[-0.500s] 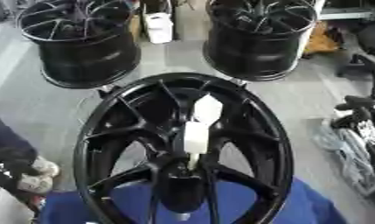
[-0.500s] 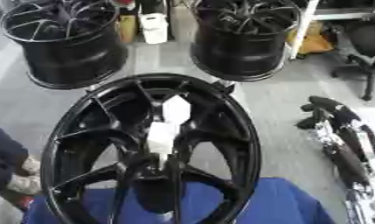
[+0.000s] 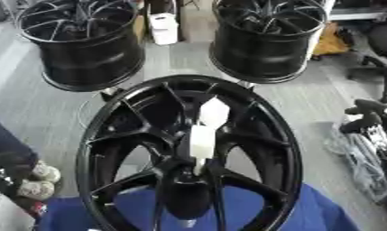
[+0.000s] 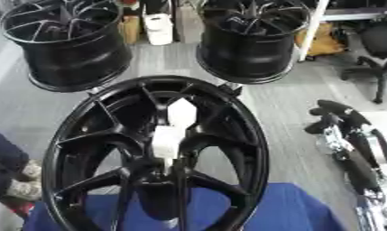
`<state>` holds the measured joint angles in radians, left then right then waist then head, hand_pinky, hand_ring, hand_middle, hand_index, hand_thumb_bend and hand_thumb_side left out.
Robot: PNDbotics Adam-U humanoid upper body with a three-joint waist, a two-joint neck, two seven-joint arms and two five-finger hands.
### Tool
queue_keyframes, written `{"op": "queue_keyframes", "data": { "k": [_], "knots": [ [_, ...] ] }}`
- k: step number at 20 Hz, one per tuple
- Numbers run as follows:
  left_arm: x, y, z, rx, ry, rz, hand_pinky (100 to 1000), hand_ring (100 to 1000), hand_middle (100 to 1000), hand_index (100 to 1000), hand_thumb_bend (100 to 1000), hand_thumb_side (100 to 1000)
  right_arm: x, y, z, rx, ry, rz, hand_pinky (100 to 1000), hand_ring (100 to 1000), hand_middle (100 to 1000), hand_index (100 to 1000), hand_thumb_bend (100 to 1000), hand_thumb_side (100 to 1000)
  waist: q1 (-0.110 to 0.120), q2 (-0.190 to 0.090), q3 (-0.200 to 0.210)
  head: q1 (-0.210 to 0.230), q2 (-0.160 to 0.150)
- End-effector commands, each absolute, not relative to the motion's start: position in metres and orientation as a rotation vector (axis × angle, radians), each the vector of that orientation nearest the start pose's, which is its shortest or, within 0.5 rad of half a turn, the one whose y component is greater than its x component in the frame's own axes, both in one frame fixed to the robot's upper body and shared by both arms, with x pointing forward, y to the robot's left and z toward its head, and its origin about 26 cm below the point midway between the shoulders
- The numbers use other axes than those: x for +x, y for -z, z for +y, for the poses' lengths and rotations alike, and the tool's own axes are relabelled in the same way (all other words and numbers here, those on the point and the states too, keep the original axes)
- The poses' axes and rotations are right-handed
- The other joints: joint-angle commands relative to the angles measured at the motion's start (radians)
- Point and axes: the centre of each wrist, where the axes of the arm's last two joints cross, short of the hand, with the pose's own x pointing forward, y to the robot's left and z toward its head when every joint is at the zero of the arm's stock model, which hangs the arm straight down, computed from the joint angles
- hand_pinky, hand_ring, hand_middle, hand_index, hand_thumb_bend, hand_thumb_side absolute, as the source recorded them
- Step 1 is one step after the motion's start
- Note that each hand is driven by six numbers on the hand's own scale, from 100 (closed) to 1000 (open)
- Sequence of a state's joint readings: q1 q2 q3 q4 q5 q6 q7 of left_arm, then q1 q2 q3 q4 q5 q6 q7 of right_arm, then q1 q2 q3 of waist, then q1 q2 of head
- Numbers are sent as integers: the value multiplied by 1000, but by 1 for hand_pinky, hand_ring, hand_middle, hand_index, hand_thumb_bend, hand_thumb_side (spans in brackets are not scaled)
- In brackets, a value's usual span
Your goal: Pull the pin out of the wheel hub.
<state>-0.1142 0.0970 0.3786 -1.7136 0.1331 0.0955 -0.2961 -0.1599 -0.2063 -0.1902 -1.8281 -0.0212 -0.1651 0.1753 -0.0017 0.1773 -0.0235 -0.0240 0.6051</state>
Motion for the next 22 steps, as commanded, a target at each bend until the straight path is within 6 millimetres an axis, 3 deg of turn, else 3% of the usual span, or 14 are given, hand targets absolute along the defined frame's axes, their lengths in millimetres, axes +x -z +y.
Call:
{"op": "queue_keyframes", "data": {
  "k": [1,7,8,10,12,14,22],
  "knots": [
    [286,-76,352,15,-7,-1792,713,619,589,674,397,732,302,-144,-322,-209,-379,-2178,641,570,684,803,100,549,-3,-20,2,-2,4],
    [286,-77,353,14,-2,-1792,713,619,589,674,397,732,304,-154,-328,-232,-446,-2187,641,570,684,803,100,549,-5,-21,3,-2,8],
    [286,-76,352,12,0,-1789,714,619,590,675,398,736,304,-156,-328,-232,-455,-2192,666,585,743,845,100,448,-7,-23,6,-7,9],
    [285,-73,353,9,39,-1761,714,619,590,675,398,737,306,-174,-319,-233,-566,-2249,672,590,759,854,100,453,-38,-43,32,-26,26],
    [284,-75,356,22,65,-1751,715,619,590,675,398,738,308,-198,-306,-238,-740,-2313,683,602,792,870,100,512,-60,-47,43,-30,33],
    [284,-75,356,21,81,-1746,715,619,591,676,398,738,317,-209,-299,-248,-897,-2306,686,602,804,879,100,586,-66,-50,50,-40,37],
    [287,-74,350,-13,105,-1747,715,619,591,676,397,739,358,-233,-291,-352,-1478,-2111,692,591,828,902,100,769,-55,-46,75,-77,28]
  ]
}}
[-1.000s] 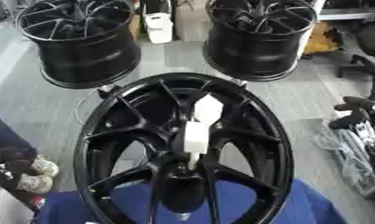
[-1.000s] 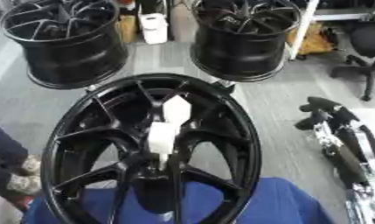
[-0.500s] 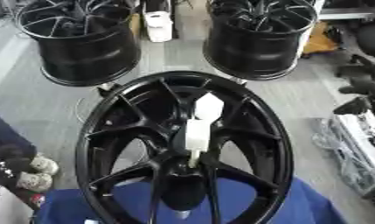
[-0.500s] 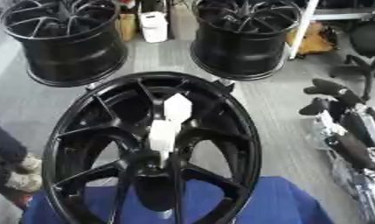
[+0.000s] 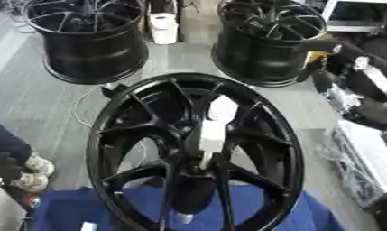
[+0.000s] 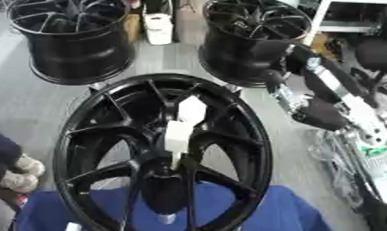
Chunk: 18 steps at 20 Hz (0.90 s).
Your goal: Pull the pin out of the wheel hub.
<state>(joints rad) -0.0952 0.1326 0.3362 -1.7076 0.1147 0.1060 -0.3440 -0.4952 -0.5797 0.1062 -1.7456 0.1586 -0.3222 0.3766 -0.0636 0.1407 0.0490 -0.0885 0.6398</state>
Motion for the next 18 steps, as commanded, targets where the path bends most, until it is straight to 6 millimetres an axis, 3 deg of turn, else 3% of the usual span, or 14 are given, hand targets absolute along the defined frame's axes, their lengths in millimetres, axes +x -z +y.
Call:
{"op": "queue_keyframes", "data": {
  "k": [1,5,9,13,18],
  "knots": [
    [287,-74,349,-17,104,-1748,715,619,591,676,396,739,361,-238,-291,-373,-1556,-2077,695,592,831,906,100,780,10,-9,5,-16,-9],
    [289,-74,346,-34,109,-1752,716,619,592,676,397,739,372,-259,-285,-425,-1825,-1949,703,597,844,921,100,819,16,-6,10,-26,-14],
    [289,-73,346,-32,104,-1750,716,619,592,676,397,738,387,-258,-252,-388,-1975,-1853,708,600,850,929,100,815,19,-10,1,-18,-16],
    [288,-72,348,-27,93,-1750,716,619,592,676,397,739,405,-256,-218,-337,-2066,-1758,709,602,856,933,100,827,23,-10,-12,-6,-18],
    [288,-73,348,-22,85,-1756,716,619,592,676,396,739,424,-276,-193,-323,-2108,-1708,714,611,861,937,100,803,29,-3,-24,1,-26]
  ]
}}
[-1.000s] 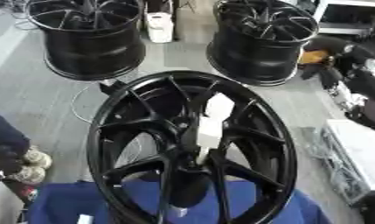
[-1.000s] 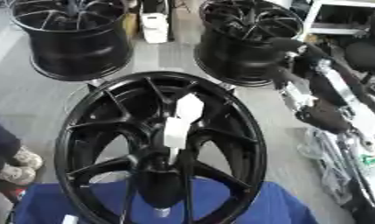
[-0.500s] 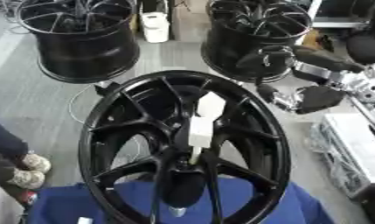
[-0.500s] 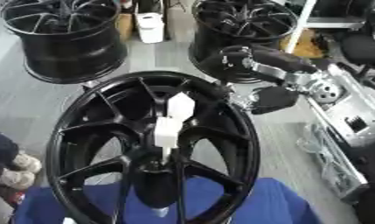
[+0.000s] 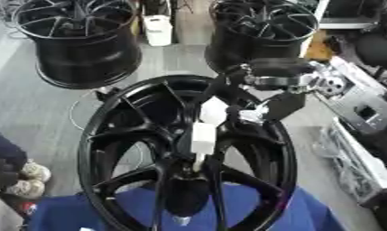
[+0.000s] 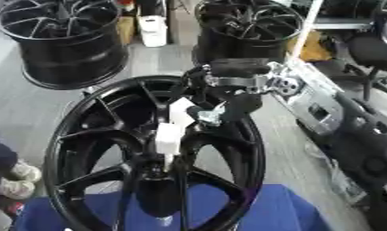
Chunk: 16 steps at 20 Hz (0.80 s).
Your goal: Pull the pin out of the wheel hub.
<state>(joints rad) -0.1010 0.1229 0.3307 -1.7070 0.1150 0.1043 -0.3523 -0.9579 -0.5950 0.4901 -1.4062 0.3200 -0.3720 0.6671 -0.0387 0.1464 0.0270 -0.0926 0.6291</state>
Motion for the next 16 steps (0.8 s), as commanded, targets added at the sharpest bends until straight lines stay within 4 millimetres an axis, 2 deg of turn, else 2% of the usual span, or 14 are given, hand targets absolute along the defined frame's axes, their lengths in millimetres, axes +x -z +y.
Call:
{"op": "queue_keyframes", "data": {
  "k": [1,5,10,14,16],
  "knots": [
    [288,-73,348,-23,84,-1756,716,619,592,676,395,740,427,-278,-191,418,2755,2206,715,612,861,937,100,805,6,-8,-1,5,-16],
    [288,-73,348,-24,83,-1756,716,619,592,676,394,740,433,-281,-189,425,2827,2120,727,629,869,942,100,795,8,-7,1,4,-17],
    [288,-72,348,-25,81,-1754,716,619,593,677,393,742,431,-293,-192,509,2896,1963,758,694,887,957,100,752,7,-7,-1,5,-19],
    [288,-72,348,-26,82,-1753,716,619,593,677,392,743,431,-297,-194,600,2927,1876,768,721,890,961,100,769,7,-7,-1,6,-20],
    [288,-72,348,-25,82,-1754,716,619,593,677,392,743,432,-295,-195,633,2942,1845,771,728,892,965,100,811,7,-7,-1,6,-21]
  ]
}}
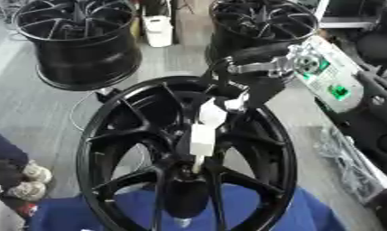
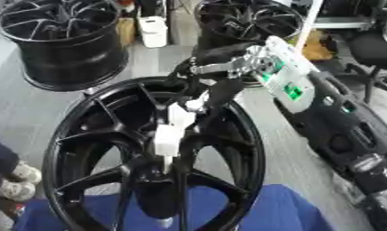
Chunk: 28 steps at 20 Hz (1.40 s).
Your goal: Pull the pin out of the wheel hub.
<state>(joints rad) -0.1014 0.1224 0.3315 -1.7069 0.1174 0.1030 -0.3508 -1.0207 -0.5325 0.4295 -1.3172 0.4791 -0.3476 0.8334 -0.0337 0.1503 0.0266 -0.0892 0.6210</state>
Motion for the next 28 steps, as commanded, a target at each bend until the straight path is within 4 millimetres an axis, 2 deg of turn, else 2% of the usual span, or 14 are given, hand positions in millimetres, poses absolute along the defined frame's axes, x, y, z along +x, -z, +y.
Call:
{"op": "queue_keyframes", "data": {
  "k": [1,13,16,19,28],
  "knots": [
    [288,-72,348,-25,82,-1754,716,619,593,677,392,743,433,-294,-195,647,2951,1827,771,728,892,965,100,813,2,-11,0,2,-13],
    [288,-72,347,-28,83,-1752,717,619,594,677,391,745,439,-274,-188,693,2991,1596,777,727,877,967,100,895,1,-11,1,2,-13],
    [288,-72,347,-28,83,-1752,717,619,594,677,391,745,439,-271,-188,686,2992,1558,777,726,873,966,100,898,0,-10,1,3,-13],
    [288,-72,347,-28,83,-1752,717,619,594,678,391,745,440,-268,-188,685,2996,1533,778,725,865,964,100,862,-1,-10,1,4,-13],
    [288,-72,347,-29,83,-1752,718,619,594,678,390,746,442,-262,-190,689,3010,1483,775,719,849,962,100,883,-2,-9,2,6,-12]
  ]
}}
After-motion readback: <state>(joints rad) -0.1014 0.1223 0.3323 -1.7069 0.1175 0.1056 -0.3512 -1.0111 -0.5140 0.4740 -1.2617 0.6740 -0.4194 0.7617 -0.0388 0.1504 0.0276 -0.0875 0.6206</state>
